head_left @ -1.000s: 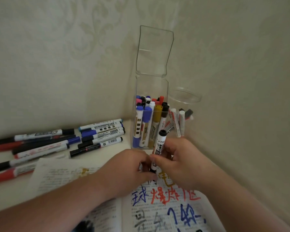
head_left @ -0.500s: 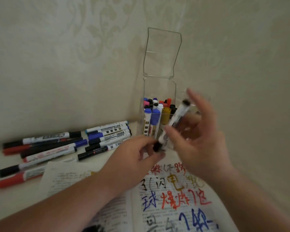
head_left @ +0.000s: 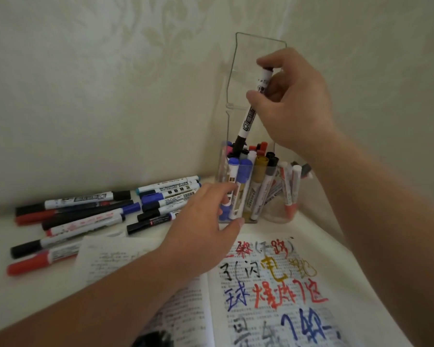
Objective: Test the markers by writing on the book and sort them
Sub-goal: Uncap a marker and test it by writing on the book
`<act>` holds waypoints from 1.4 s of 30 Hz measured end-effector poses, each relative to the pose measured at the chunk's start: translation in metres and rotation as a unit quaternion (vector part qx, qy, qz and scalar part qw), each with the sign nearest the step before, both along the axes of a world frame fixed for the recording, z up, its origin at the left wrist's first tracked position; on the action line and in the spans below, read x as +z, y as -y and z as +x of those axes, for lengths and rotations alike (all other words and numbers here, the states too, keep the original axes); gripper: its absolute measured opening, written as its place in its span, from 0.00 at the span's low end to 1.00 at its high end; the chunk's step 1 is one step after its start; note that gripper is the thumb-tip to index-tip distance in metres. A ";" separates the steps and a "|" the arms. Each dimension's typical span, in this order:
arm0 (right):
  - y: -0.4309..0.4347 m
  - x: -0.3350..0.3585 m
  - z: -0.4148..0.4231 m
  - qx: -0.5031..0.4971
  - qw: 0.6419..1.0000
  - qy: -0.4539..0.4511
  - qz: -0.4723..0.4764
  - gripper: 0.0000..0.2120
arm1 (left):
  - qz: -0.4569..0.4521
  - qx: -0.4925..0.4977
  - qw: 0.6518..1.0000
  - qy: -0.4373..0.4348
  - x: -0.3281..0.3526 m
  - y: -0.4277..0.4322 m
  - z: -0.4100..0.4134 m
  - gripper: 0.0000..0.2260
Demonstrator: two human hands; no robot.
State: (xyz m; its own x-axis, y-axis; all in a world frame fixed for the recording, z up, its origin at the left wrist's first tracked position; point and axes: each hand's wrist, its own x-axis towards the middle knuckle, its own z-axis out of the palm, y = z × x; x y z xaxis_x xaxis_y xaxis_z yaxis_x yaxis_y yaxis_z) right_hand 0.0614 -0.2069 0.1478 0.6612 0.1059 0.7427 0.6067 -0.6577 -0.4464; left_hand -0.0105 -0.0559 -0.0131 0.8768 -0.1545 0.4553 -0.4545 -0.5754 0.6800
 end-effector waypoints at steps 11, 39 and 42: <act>-0.002 -0.014 -0.015 -0.006 0.958 -0.170 -0.232 0.25 | 0.001 0.001 1.000 0.020 -0.004 0.002 0.003 0.24; 0.035 0.014 0.043 -0.103 0.765 -0.579 -0.263 0.41 | -0.017 -0.001 1.000 0.022 -0.009 0.003 0.004 0.25; 0.034 0.012 0.044 -0.106 0.744 -0.602 -0.270 0.47 | -0.015 -0.004 1.000 0.021 -0.008 0.003 0.003 0.25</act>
State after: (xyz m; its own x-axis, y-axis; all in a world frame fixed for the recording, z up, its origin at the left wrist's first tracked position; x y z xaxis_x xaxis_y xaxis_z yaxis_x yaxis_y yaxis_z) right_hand 0.1055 -0.2408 0.1597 0.8566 -0.0281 -0.5152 -0.1629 -0.9622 -0.2184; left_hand -0.0070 -0.0591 -0.0210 0.8554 -0.1474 0.4965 -0.4879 -0.5511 0.6769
